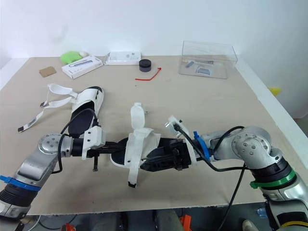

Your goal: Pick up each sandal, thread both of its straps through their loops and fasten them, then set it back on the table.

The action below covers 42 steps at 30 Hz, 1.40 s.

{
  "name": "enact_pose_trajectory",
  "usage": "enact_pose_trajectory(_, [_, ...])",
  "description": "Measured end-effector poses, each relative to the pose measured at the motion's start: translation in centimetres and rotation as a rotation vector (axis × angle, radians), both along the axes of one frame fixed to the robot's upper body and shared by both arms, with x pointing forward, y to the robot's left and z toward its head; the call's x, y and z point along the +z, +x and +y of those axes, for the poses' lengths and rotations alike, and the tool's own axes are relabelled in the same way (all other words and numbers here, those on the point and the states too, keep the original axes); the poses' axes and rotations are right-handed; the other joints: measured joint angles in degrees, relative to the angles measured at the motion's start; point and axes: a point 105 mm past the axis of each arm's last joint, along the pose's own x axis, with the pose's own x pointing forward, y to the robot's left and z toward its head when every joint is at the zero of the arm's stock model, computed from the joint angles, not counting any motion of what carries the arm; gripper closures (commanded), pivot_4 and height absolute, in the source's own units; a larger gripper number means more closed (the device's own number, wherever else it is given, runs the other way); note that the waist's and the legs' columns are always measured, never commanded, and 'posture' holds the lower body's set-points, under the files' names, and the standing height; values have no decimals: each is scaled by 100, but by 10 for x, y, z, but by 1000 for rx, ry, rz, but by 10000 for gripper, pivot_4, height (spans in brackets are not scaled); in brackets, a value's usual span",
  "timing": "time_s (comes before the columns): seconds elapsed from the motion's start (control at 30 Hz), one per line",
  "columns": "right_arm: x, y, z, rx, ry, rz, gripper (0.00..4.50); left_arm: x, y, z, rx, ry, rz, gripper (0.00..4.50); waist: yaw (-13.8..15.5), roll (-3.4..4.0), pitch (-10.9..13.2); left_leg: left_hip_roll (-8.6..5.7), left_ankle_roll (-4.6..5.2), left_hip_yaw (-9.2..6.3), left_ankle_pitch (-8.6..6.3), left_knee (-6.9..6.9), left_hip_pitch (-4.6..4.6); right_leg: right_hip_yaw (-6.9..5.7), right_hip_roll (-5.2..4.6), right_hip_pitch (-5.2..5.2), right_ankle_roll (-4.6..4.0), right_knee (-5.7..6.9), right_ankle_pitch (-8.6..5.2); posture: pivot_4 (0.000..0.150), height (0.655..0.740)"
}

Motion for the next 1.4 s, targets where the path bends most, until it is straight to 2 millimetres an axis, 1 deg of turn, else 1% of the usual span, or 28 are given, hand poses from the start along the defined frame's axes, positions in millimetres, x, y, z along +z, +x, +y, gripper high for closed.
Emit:
enact_pose_trajectory(0.17, [-7, 1, 2, -9, -32, 0, 6907, 0, -1, 0, -12, 4, 4, 45000, 2, 0, 0, -2, 0, -1, 0, 2, -2, -3, -2, 0, 0, 0, 0, 1500, 7400])
enact_pose_trajectory(0.33, [4, 6, -1, -33, -11, -57, 6907, 0, -1, 0, -15, 6, 7, 45000, 1, 0, 0, -2, 0, -2, 0, 4, -3, -4, -2, 0, 2, 0, 1, 1500, 7400])
enact_pose_trajectory(0.43, [9, 6, -4, -31, -1, -61, 6907, 0, -1, 0, -16, 6, 12, 45000, 1, 0, 0, -1, 0, -3, 0, 4, -4, -6, -1, 0, 1, 0, 1, 1500, 7400])
enact_pose_trajectory(0.53, [11, 3, -7, -19, -2, -44, 6907, 0, -2, 0, -21, 5, 19, 45000, 1, 0, 0, -1, 0, -4, 0, 4, -4, -6, -1, 0, 2, 0, 1, 1500, 7400])
enact_pose_trajectory(0.6, [18, -3, -11, 9, 15, -32, 6907, 0, -2, 0, -21, 4, 28, 45000, 2, 0, 0, -2, 0, -4, 0, 4, -5, -6, -2, 0, 2, 0, 1, 1500, 7400])
enact_pose_trajectory(0.67, [20, -11, -12, 48, 13, -11, 6907, 0, -2, 0, -24, 5, 28, 45000, 2, 0, 0, -2, 0, -4, 0, 4, -5, -7, -1, 0, 2, -2, 1, 1500, 7400])
enact_pose_trajectory(0.73, [16, -21, -12, 86, 6, 12, 6907, 2, -1, -1, -26, 6, 23, 45000, 4, 0, 0, -1, 0, -8, 0, 4, -6, -11, -1, 0, 2, -2, 0, 1500, 7400])
enact_pose_trajectory(0.8, [3, -28, -13, 98, -32, 32, 6907, 3, 1, 0, -25, 6, 21, 45000, 7, 0, 0, -2, 0, -9, 0, 4, -7, -12, -2, 0, 2, -2, 0, 1500, 7400])
enact_pose_trajectory(0.9, [-17, -25, -21, 63, -107, 34, 6907, 4, 2, 0, -22, 7, 22, 45000, 2, 0, 0, -4, 0, -5, 0, 7, -6, -10, -3, 0, 4, -2, 1, 1500, 7400])
enact_pose_trajectory(0.97, [-27, -20, -28, 31, -155, 18, 6907, 4, 2, 0, -21, 7, 25, 45000, 3, 0, 0, -6, 0, -4, 0, 9, -6, -11, -1, 0, 5, -2, 1, 1500, 7400])
enact_pose_trajectory(1.03, [-33, -20, -30, 26, -166, 15, 6907, 4, 2, 0, -21, 7, 27, 45000, 2, 0, 0, -5, 0, -4, 0, 9, -6, -10, 0, 0, 5, -2, 1, 1500, 7400])
enact_pose_trajectory(1.13, [-35, -17, -26, 26, -143, -10, 6907, 4, 2, 0, -20, 6, 28, 45000, 0, 0, 0, -1, 0, -8, 0, 8, -5, -12, 4, 0, 4, -1, 1, 1500, 7400])
enact_pose_trajectory(1.27, [-37, -8, -13, 5, -88, -39, 6907, 3, 2, 0, -10, -5, 53, 45000, -3, 0, 0, -1, 0, -8, 0, 9, -3, -11, 7, 0, 3, 1, 1, 1500, 7400])
enact_pose_trajectory(1.4, [-32, 3, -1, -8, -56, -66, 6907, 4, 4, -1, 3, -16, 51, 45000, -1, 0, 0, -4, 0, -7, 1, 10, -4, -12, 7, 0, 3, 2, 2, 1500, 7400])
